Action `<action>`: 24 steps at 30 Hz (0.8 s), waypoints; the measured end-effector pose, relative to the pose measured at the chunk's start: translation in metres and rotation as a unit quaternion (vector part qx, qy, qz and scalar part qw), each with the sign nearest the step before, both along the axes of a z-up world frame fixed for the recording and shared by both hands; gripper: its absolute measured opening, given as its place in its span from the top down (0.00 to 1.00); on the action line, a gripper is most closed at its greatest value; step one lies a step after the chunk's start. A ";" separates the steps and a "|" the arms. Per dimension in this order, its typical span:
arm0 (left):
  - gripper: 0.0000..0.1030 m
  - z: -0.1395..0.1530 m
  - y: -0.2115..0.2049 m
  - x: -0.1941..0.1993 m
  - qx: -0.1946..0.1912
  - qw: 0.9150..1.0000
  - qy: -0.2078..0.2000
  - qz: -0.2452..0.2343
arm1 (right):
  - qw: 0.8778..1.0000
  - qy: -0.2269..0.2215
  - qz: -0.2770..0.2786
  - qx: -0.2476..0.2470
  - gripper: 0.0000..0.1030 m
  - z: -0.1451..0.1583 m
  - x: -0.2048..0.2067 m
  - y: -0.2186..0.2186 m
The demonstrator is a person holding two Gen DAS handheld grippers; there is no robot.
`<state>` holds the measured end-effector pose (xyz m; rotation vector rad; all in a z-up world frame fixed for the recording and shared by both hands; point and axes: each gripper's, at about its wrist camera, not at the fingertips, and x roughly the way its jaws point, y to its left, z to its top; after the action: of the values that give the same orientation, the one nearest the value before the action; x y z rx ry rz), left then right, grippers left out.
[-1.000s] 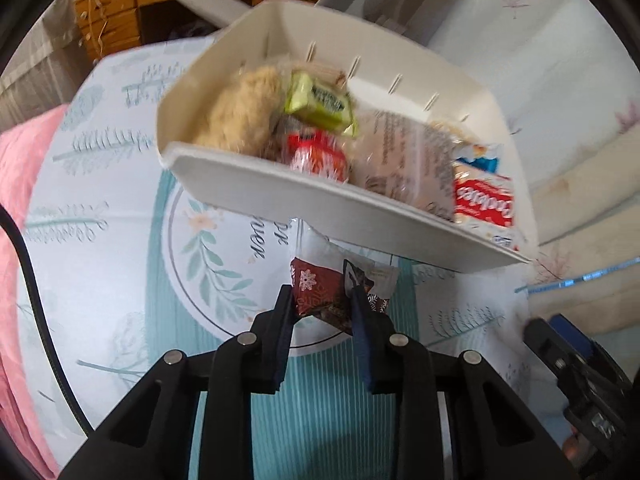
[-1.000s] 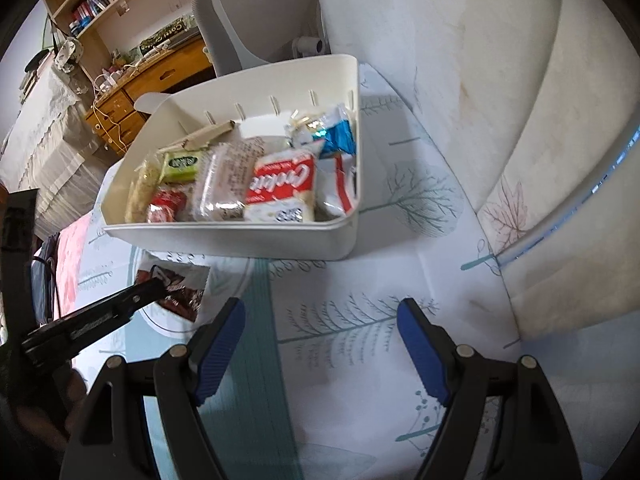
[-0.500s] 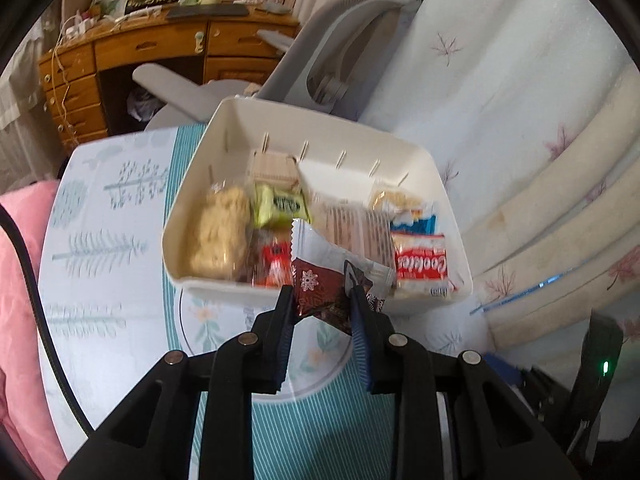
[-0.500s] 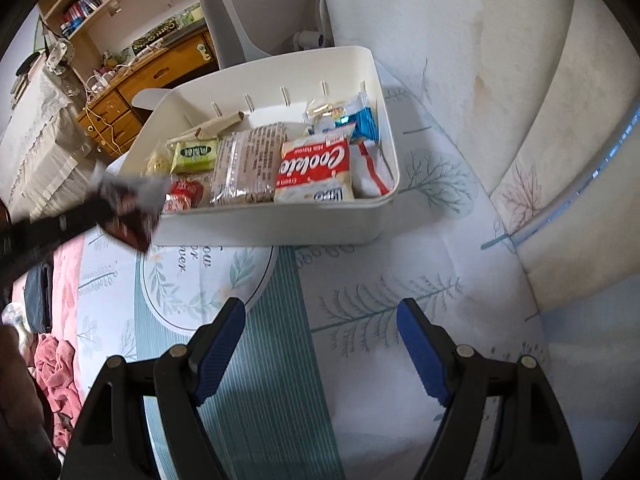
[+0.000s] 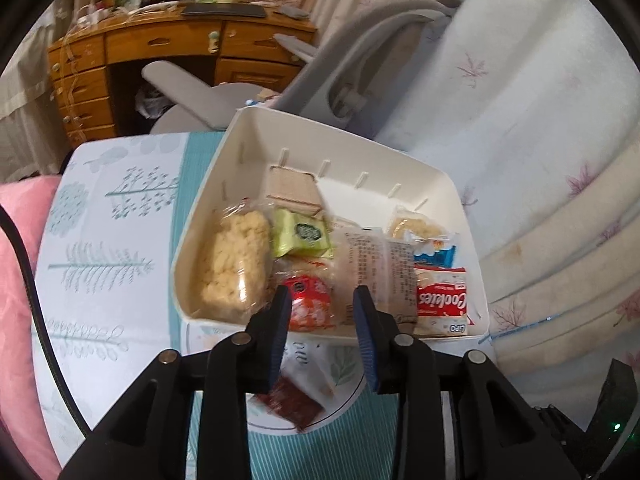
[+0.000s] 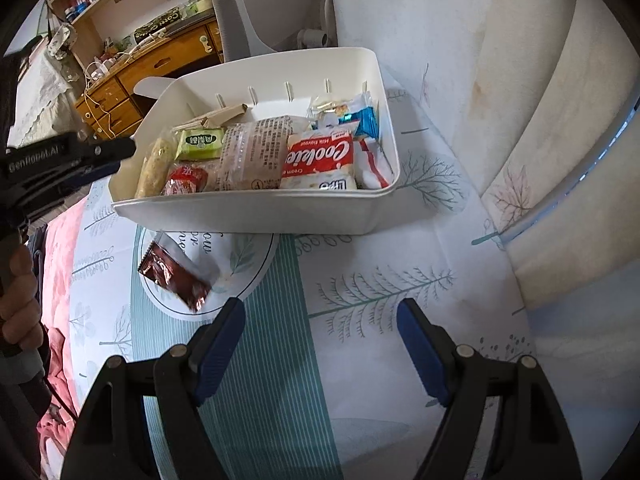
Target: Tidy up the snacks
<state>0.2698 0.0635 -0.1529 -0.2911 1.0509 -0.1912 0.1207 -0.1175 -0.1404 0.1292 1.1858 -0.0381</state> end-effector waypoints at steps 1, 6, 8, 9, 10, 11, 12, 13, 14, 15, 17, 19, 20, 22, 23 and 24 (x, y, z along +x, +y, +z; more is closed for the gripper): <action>0.55 0.000 0.003 -0.003 0.002 1.000 0.000 0.008 | 1.000 -0.004 0.001 0.000 0.23 0.003 0.000 -0.002; 0.49 -0.007 0.015 -0.023 0.016 0.999 0.021 0.046 | 1.000 -0.010 0.002 0.003 0.23 0.006 -0.005 -0.012; 0.47 -0.012 0.016 -0.032 0.017 0.998 0.036 0.053 | 1.000 -0.006 0.001 0.005 0.23 0.005 -0.007 -0.016; 0.44 -0.015 0.016 -0.035 0.018 0.998 0.041 0.054 | 1.000 -0.004 0.000 0.006 0.23 0.004 -0.008 -0.017; 0.43 -0.018 0.014 -0.040 0.019 0.997 0.046 0.053 | 1.000 -0.002 0.002 0.007 0.23 0.005 -0.010 -0.019; 0.43 -0.022 0.012 -0.045 0.023 0.997 0.055 0.054 | 1.000 0.000 0.004 0.007 0.23 0.004 -0.012 -0.020; 0.43 -0.025 0.009 -0.049 0.024 0.996 0.061 0.055 | 1.000 0.001 0.006 0.007 0.23 0.005 -0.014 -0.021; 0.43 -0.028 0.007 -0.052 0.022 0.996 0.067 0.056 | 1.000 0.004 0.009 0.007 0.23 0.005 -0.016 -0.023; 0.43 -0.032 0.003 -0.055 0.019 0.995 0.074 0.057 | 1.000 0.005 0.011 0.006 0.23 0.005 -0.018 -0.025; 0.43 -0.037 -0.001 -0.058 0.015 0.995 0.081 0.059 | 1.000 0.006 0.012 0.004 0.23 0.005 -0.019 -0.026; 0.43 -0.047 -0.009 -0.062 0.011 0.993 0.094 0.063 | 1.000 0.005 0.012 0.001 0.23 0.005 -0.023 -0.031; 0.43 -0.056 -0.015 -0.063 0.011 0.992 0.105 0.070 | 1.000 0.007 0.011 -0.003 0.23 0.005 -0.027 -0.038; 0.43 -0.060 -0.018 -0.063 0.011 0.991 0.108 0.077 | 1.000 0.008 0.010 -0.005 0.23 0.005 -0.030 -0.041; 0.43 -0.069 -0.023 -0.062 0.010 0.989 0.116 0.092 | 1.000 0.012 0.005 -0.010 0.23 0.004 -0.034 -0.049; 0.43 -0.075 -0.025 -0.062 0.010 0.987 0.125 0.100 | 1.000 0.015 0.003 -0.012 0.23 0.003 -0.036 -0.053; 0.43 -0.080 -0.026 -0.061 0.009 0.986 0.131 0.106 | 1.000 0.017 -0.001 -0.015 0.23 0.003 -0.038 -0.057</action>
<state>0.2093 0.0372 -0.2333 -0.4183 1.2721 0.0503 0.0832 -0.1743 -0.1379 0.1047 1.2187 -0.0599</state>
